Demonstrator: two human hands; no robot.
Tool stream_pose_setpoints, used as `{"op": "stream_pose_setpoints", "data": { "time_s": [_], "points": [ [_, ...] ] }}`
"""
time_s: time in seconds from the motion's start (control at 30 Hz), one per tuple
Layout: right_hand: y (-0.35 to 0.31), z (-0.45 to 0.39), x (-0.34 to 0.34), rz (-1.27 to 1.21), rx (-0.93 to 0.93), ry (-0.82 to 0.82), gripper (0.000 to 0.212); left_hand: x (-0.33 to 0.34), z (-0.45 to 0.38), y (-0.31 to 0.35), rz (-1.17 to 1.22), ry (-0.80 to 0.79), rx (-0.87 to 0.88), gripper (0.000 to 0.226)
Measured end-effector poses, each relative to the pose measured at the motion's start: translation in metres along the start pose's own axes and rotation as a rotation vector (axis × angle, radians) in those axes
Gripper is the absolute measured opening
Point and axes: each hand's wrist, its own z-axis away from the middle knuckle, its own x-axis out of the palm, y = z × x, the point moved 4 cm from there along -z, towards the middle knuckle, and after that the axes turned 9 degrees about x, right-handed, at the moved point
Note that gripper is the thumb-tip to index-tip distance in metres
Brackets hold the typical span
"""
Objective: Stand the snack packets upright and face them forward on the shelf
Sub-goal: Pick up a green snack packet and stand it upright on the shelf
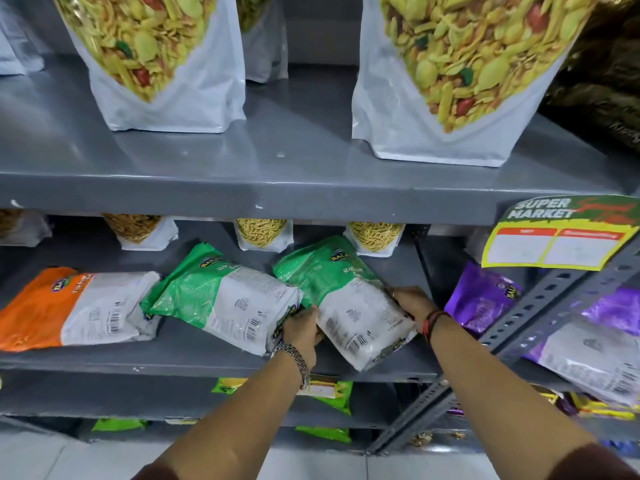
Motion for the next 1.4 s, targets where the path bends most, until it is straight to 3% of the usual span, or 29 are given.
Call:
{"op": "stream_pose_setpoints", "data": {
  "time_s": [0.13, 0.27, 0.4, 0.53, 0.7, 0.8, 0.87, 0.93, 1.03, 1.2, 1.3, 1.4],
  "points": [
    [0.006, 0.008, -0.006, -0.164, -0.063, 0.068, 0.027, 0.004, 0.013, 0.006, 0.097, -0.054, 0.035, 0.012],
    [0.000, 0.023, -0.016, -0.444, -0.155, 0.148, 0.016, 0.003, 0.019, 0.029, 0.154, -0.148, 0.192, 0.014],
    [-0.020, 0.037, -0.018, -0.581, -0.294, 0.180, 0.035, 0.006, 0.017, 0.058, 0.162, -0.200, 0.311, 0.039],
    [-0.026, 0.038, -0.012, -0.600, -0.391, 0.227, 0.024, 0.007, 0.011, 0.064, 0.170, -0.174, 0.390, 0.036],
    [0.002, 0.024, 0.006, -0.488, -0.328, 0.187, 0.016, 0.000, 0.008, 0.051, 0.076, -0.114, 0.404, 0.038],
    [0.013, 0.021, 0.006, -0.678, -0.222, 0.110, 0.024, -0.006, 0.012, 0.044, -0.048, -0.180, 0.433, 0.038],
    [0.014, 0.024, 0.005, -0.840, -0.162, 0.048, 0.017, -0.008, 0.017, 0.029, -0.154, -0.209, 0.383, 0.044],
    [0.011, 0.028, 0.003, -0.799, -0.170, 0.000, 0.025, -0.010, 0.021, 0.011, -0.231, -0.214, 0.307, 0.044],
    [0.012, 0.036, 0.003, -0.706, -0.147, 0.020, 0.038, 0.001, 0.022, 0.001, -0.233, -0.281, 0.259, 0.009],
    [0.046, 0.057, 0.012, -0.521, -0.215, 0.048, 0.028, 0.031, 0.000, 0.013, -0.247, -0.223, 0.240, 0.021],
    [0.060, 0.068, 0.031, -0.470, -0.280, -0.064, 0.029, 0.053, -0.016, 0.018, -0.232, -0.213, 0.207, 0.032],
    [0.062, 0.072, 0.043, -0.371, -0.320, -0.163, 0.030, 0.064, -0.019, 0.021, -0.202, -0.190, 0.251, 0.026]
  ]
}}
